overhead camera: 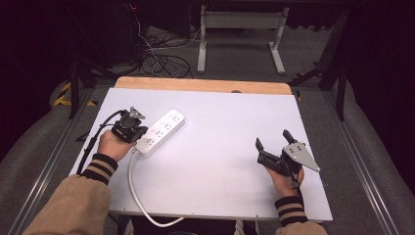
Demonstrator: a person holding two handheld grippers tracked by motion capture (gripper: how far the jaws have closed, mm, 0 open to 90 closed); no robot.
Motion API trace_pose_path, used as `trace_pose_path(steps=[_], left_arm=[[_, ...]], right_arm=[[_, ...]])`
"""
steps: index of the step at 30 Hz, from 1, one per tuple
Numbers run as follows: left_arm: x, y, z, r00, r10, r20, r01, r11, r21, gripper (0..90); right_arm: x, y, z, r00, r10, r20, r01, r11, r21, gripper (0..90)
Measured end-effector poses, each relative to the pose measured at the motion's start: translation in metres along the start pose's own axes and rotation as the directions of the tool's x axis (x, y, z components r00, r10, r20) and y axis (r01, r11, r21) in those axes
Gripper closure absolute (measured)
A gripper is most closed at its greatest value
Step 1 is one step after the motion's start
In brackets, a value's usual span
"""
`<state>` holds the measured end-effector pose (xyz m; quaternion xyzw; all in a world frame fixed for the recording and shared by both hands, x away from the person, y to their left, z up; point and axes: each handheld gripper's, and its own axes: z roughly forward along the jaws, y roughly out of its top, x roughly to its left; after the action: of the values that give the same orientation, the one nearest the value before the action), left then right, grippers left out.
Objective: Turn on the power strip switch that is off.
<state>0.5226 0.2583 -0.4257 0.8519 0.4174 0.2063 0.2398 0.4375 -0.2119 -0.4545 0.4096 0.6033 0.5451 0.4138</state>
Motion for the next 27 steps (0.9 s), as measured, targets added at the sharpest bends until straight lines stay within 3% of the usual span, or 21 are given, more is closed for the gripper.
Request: trace_pose_path(steps=[16,22,27], left_arm=[[0.0,-0.003,0.013,0.9998,0.004,0.019,-0.006,0.9981,0.062,90.0],[-0.002,-0.004,0.013,0.9998,0.016,0.014,-0.017,0.9982,0.058,90.0],[-0.003,-0.006,0.014,1.0,0.003,0.007,-0.003,0.999,0.044,90.0]], right_arm=[[0.001,0.0,0.0,1.0,0.0,-0.004,0.0,1.0,0.004,5.7],[0.002,0.0,-0.001,1.0,-0.004,-0.001,0.004,1.0,0.005,5.6],[0.002,0.0,-0.001,1.0,-0.003,0.0,0.003,1.0,0.002,5.7]])
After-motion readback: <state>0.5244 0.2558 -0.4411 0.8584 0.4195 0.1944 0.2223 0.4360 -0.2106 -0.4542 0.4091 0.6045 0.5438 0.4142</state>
